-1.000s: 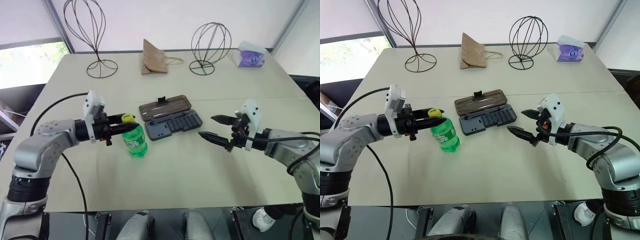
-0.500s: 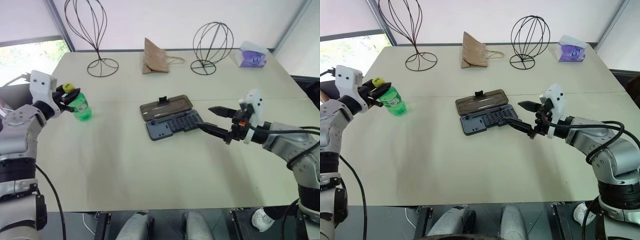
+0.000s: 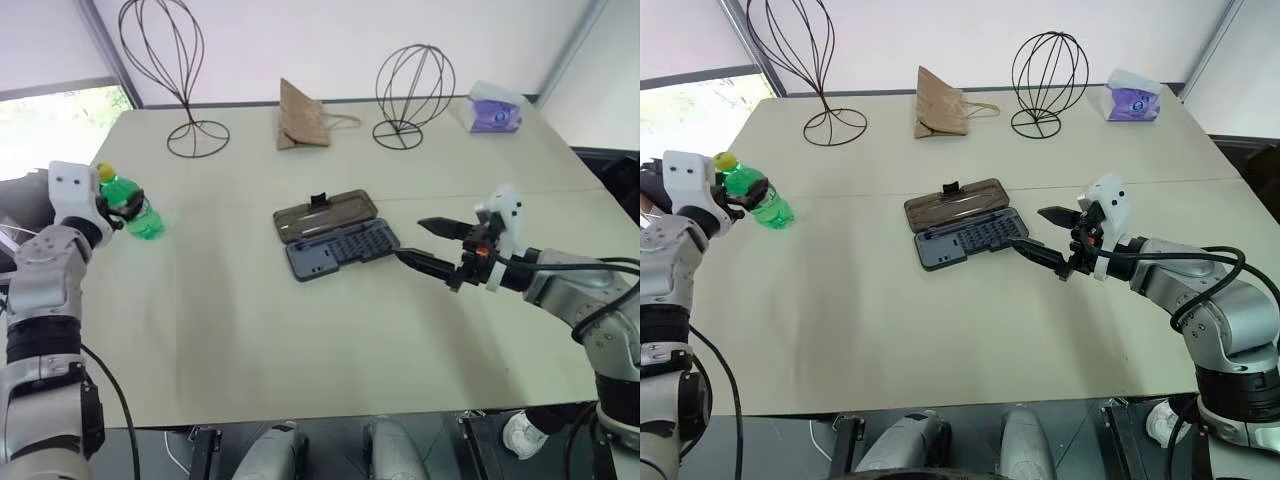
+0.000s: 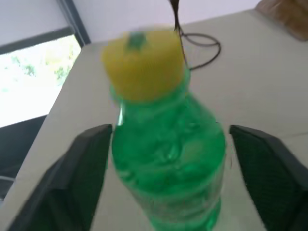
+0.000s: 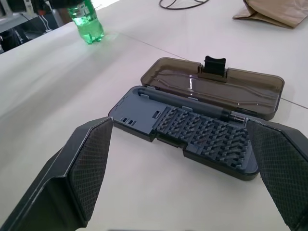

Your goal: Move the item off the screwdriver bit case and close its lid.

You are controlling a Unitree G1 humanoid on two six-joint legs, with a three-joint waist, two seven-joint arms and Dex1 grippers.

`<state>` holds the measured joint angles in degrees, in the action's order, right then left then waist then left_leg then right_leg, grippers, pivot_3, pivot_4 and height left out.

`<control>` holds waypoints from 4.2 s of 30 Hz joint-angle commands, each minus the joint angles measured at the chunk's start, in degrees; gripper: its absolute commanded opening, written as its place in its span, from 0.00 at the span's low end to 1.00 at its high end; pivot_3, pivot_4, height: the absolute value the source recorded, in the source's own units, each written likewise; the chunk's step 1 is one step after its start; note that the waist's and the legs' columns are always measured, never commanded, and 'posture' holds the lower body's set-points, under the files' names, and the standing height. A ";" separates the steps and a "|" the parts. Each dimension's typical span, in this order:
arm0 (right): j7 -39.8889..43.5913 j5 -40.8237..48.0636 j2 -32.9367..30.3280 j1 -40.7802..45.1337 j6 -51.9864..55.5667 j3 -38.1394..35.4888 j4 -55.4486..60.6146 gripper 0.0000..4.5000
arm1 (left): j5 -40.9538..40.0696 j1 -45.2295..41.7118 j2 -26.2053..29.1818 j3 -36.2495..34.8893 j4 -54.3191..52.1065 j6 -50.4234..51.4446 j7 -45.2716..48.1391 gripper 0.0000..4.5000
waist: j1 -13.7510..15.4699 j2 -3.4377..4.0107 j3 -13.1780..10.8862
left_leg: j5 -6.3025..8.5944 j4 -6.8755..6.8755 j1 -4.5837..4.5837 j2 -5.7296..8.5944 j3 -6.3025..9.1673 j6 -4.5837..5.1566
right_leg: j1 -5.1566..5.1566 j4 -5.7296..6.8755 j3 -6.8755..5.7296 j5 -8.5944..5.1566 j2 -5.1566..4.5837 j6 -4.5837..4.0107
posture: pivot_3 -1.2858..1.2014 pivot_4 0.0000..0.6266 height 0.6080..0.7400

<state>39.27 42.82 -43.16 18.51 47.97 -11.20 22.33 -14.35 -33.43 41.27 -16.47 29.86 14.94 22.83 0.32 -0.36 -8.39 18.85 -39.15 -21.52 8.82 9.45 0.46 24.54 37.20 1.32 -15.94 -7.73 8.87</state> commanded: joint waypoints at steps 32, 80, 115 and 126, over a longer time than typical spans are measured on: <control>2.41 0.98 -0.26 0.32 -1.67 -2.83 -0.92 1.00 | -22.32 15.94 14.14 -13.59 -34.35 27.41 23.85 0.97 | 0.41 0.05 -0.18 | 0.02 0.10 0.00 -0.05 0.03 0.00 | -0.04 -0.13 -0.02 -0.01 0.03 -0.02 | 0.52 0.24 1.00; -13.21 19.08 -2.61 -14.63 2.73 -14.54 17.41 1.00 | 27.30 -37.34 -23.73 26.34 47.07 -20.87 34.27 0.01 | 0.56 -0.15 -0.07 | 0.05 -0.89 -0.93 0.35 0.09 0.08 | 0.70 0.82 -0.10 0.03 -0.23 0.05 | 0.52 0.24 1.00; -4.43 16.14 -7.59 -17.85 0.96 -18.73 12.65 1.00 | 28.74 -38.91 -24.57 24.34 46.70 -17.09 27.78 0.77 | 0.46 -0.34 -0.17 | 0.08 -0.99 -0.99 0.37 0.11 0.15 | 0.67 0.88 -0.17 0.05 -0.28 0.10 | 0.52 0.24 1.00; -6.27 17.05 -7.29 -19.87 0.98 -20.14 14.52 1.00 | 32.91 -36.65 -26.72 28.96 47.43 -16.04 28.51 0.23 | 0.43 -0.39 -0.07 | 0.07 -1.00 -0.93 0.37 0.11 0.15 | 0.61 0.88 -0.17 0.05 -0.28 0.10 | 0.52 0.24 1.00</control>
<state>33.20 58.82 -50.27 -1.59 49.63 -28.93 35.02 16.54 -71.67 14.42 10.55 76.37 -1.77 51.19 0.75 -0.75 -8.46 18.92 -40.16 -22.44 9.19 9.56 0.61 25.14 38.08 1.15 -15.89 -8.01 8.97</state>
